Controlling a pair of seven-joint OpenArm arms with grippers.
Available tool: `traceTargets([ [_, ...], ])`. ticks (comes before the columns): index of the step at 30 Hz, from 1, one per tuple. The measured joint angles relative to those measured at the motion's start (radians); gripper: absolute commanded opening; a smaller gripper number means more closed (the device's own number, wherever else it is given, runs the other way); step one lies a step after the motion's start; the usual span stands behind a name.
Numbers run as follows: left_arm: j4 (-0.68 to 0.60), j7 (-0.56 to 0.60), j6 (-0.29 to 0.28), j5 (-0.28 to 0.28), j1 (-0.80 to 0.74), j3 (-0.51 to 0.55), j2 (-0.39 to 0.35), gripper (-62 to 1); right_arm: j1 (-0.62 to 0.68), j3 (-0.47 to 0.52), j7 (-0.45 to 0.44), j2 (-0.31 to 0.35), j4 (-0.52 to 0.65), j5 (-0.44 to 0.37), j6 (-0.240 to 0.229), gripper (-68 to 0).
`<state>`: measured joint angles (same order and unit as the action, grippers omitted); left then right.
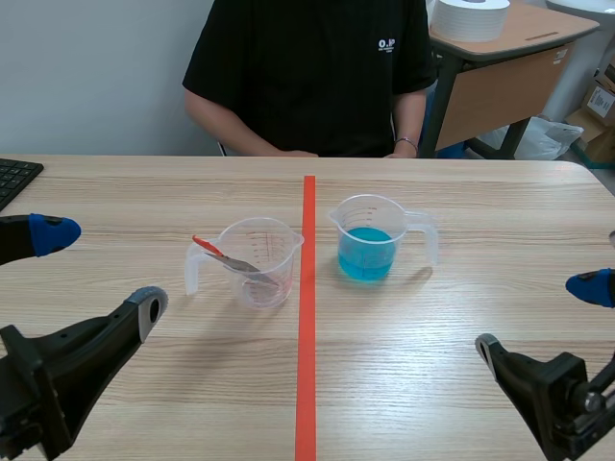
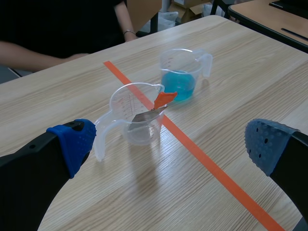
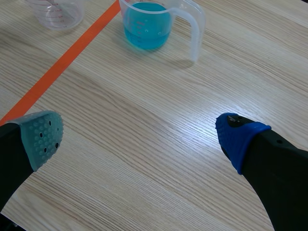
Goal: Do the redox reaction experiment.
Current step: 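Lift the metal plate out of the left beaker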
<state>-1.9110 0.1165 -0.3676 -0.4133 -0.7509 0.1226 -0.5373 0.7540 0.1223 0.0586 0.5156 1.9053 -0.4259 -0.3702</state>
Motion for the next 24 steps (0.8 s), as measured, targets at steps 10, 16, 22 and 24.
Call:
traceTargets([
  [10,0.000,0.000,0.000,0.000,0.000,0.000,0.000,1.4,0.000,0.000,0.000,0.000,0.000,0.000,0.000,0.4],
  [16,0.000,0.000,0.000,0.000,0.000,0.000,0.000,1.4,0.000,0.000,0.000,0.000,0.000,0.000,0.000,0.4],
  [22,0.000,0.000,0.043,0.000,0.000,0.000,0.000,1.4,0.000,0.000,-0.002,0.000,0.000,0.000,0.000,0.4],
  [24,0.001,0.000,0.061,0.000,0.000,0.006,0.000,1.4,0.000,0.000,-0.009,0.000,0.000,0.000,0.000,0.4],
])
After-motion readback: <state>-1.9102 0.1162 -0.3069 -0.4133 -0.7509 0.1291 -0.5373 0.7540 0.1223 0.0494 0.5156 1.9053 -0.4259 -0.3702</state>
